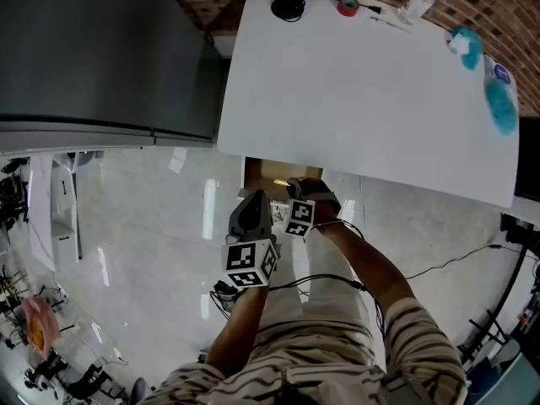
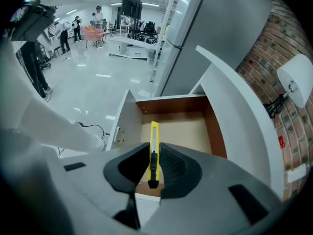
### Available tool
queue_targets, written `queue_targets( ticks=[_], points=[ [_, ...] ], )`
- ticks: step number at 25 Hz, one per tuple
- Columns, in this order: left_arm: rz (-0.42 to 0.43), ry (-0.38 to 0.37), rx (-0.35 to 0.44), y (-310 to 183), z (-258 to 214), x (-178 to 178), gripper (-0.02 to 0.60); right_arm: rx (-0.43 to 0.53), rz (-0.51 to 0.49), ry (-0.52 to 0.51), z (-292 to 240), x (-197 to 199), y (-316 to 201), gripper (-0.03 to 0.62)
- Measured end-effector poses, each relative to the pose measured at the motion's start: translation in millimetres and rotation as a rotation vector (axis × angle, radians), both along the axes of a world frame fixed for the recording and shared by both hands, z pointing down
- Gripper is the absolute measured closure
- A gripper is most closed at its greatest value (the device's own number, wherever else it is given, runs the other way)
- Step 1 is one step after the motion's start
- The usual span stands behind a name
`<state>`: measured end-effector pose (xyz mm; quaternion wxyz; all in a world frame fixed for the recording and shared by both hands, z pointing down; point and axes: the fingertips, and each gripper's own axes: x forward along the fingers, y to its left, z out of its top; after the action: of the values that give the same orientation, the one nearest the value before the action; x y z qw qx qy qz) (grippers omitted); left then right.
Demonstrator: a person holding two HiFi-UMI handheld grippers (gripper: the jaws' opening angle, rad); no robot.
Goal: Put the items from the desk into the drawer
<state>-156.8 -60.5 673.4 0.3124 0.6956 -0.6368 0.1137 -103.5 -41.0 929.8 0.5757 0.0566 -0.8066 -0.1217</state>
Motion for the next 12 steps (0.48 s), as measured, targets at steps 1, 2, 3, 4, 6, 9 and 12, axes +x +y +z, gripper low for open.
queue_targets(
  ticks=[1,2,3,4,6,9,12],
  points=[
    [-0.003,-0.001,-0.001,-0.6,1.5,-1.0,0.574,0.001,-0.007,0.009,5.3,-0.7,-0.8,0.526],
    [-0.005,-0.002,-0.002,-1.1,2.6,-1.9,0.574,0.001,-0.014,0.018,10.6,-1.2,-1.1,0.526],
    [-0.006,-0.003,-0.002,-1.5,3.5,-2.7,0.574,0.000,-0.022,0.027,15.7,-1.5,-1.3,0.526],
    [-0.006,-0.004,-0.002,-1.9,4.3,-3.3,0.574,-0.002,-0.028,0.036,20.7,-1.6,-1.7,0.526],
    [-0.006,-0.006,-0.005,-2.1,6.8,-5.1,0.574,-0.008,-0.042,0.054,31.2,-2.3,-3.0,0.526],
    [-0.005,0.000,-0.017,1.7,10.8,-4.4,0.574,-0.024,-0.067,0.081,45.5,0.1,-0.9,0.526],
    [-0.007,0.007,-0.018,2.5,11.5,-2.7,0.574,-0.043,-0.088,0.096,55.6,3.3,0.6,0.526]
  ],
)
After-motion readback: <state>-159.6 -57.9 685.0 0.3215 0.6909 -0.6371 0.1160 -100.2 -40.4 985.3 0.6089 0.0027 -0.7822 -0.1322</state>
